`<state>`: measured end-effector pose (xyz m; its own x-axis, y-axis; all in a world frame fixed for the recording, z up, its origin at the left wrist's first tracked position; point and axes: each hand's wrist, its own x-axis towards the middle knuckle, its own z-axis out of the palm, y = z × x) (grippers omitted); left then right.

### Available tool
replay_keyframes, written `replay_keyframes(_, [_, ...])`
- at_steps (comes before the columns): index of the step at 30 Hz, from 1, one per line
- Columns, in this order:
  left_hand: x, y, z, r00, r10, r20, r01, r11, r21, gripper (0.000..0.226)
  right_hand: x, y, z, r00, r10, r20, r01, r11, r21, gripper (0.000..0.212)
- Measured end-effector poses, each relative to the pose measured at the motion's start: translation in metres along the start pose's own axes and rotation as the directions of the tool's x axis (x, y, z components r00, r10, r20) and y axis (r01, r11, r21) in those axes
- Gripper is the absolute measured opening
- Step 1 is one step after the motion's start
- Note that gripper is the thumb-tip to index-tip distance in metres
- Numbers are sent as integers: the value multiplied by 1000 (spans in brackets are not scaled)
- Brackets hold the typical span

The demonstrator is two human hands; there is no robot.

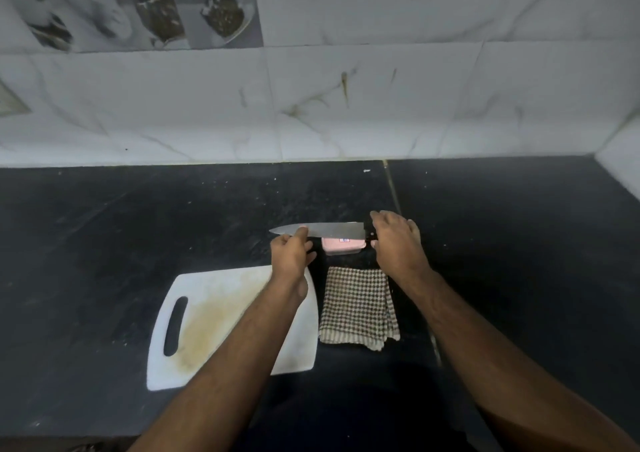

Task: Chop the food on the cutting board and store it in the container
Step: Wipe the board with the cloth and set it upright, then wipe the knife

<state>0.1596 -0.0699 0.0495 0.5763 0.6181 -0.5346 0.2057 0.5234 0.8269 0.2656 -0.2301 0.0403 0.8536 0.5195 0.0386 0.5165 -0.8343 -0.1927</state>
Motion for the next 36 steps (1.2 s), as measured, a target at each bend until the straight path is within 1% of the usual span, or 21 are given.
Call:
replay_keyframes(2, [8,0,10,999,-36,15,37,999,-38,43,8,9,1,998,29,57,-27,999,-43,67])
replay_keyframes(4, [12,-1,18,998,-46,36,49,995,-91,46,14,16,2,990,61,125,-53,996,-71,66])
replay_keyframes(5, [12,-1,20,998,-43,43,47,993,-111,47,16,18,4,988,66,140,-56,995,-80,62])
replay_keyframes(7, [13,0,22,999,-30,40,36,989,-144,48,18,19,4,988,50,147,-36,995,-97,48])
replay_keyframes(8, [12,0,20,999,-28,40,34,986,-164,45,16,17,5,988,36,147,-21,994,-105,41])
replay_keyframes(11, [7,6,14,999,-31,40,40,971,-237,22,8,11,3,997,-13,72,22,993,-115,32])
replay_keyframes(12, [5,8,12,999,-14,38,23,971,-240,19,4,7,-1,999,-28,42,32,993,-112,31])
replay_keyframes(14, [0,12,9,999,38,39,-28,969,-247,20,-4,-1,-10,998,-60,-18,58,991,-119,31])
replay_keyframes(16, [-5,15,4,996,79,45,-65,961,-269,28,-14,-15,-19,994,-87,-61,80,990,-112,31])
replay_keyframes(18, [-7,17,-3,992,120,48,-103,956,-276,36,-26,-36,-24,991,-112,-74,109,993,-47,30])
replay_keyframes(20, [-10,17,-12,988,151,18,-141,956,-256,39,-39,-60,-22,990,-133,-52,136,990,46,31])
replay_keyframes(22, [-10,15,-24,982,181,-44,-186,962,-198,36,-49,-83,-16,990,-143,-17,144,980,136,34])
replay_keyframes(25, [-10,10,-49,970,203,-133,-216,972,-94,35,-62,-106,-2,986,-164,39,153,969,195,34])
replay_keyframes(27, [-8,5,-75,966,149,-213,-165,984,-61,34,-69,-118,11,973,-216,75,197,959,205,35])
replay_keyframes(30, [-7,-3,-113,955,33,-296,-66,993,-102,24,-78,-132,30,953,-275,129,243,945,219,34])
replay_keyframes(33, [-8,-11,-147,942,20,-336,-43,997,-60,12,-80,-147,44,938,-311,154,274,936,219,30])
replay_keyframes(35, [-12,-13,-161,934,21,-356,-36,999,-36,3,-79,-153,50,929,-337,155,307,933,188,29])
replay_keyframes(36, [-15,-14,-167,931,11,-364,-21,999,-25,5,-77,-156,52,925,-345,156,319,932,170,29])
